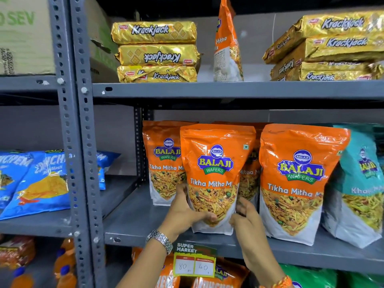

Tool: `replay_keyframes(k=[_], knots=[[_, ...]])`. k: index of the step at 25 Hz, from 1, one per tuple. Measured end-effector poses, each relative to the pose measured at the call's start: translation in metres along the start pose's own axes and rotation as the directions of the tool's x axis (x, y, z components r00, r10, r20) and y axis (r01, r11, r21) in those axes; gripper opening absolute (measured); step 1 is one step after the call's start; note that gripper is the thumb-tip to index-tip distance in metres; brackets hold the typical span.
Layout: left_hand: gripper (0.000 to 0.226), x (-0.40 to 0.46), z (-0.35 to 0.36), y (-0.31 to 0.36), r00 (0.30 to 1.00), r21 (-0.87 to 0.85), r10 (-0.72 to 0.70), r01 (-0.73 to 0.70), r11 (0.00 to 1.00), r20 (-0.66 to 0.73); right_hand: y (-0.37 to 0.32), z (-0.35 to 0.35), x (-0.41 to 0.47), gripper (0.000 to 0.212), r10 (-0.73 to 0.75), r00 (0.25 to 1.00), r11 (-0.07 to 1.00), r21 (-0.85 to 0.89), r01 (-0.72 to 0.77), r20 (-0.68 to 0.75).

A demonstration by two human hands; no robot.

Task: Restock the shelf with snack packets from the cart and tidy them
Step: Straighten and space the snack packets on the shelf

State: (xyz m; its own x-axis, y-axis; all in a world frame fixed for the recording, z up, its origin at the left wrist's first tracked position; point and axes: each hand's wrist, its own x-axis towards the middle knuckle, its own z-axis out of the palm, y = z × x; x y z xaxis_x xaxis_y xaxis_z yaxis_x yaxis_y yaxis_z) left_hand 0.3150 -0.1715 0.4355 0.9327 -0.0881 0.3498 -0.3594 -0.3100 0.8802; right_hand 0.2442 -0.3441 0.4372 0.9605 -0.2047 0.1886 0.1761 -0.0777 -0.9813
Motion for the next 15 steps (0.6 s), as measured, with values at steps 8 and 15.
replay_keyframes(k=[8, 15], knots=[[0.116, -0.023, -0.057, -0.012, 0.983, 0.053, 0.042, -0.033, 0.998, -0.18, -0.012, 0.054, -0.009, 0.038, -0.018, 0.976, 1.0, 0.015, 0.015, 0.217], [0.109, -0.032, -0.1, -0.02, 0.974, 0.047, 0.012, -0.001, 0.999, -0.226, -0.068, 0.076, 0.033, 0.047, -0.228, 0.97, 0.965, 0.152, 0.214, 0.082]])
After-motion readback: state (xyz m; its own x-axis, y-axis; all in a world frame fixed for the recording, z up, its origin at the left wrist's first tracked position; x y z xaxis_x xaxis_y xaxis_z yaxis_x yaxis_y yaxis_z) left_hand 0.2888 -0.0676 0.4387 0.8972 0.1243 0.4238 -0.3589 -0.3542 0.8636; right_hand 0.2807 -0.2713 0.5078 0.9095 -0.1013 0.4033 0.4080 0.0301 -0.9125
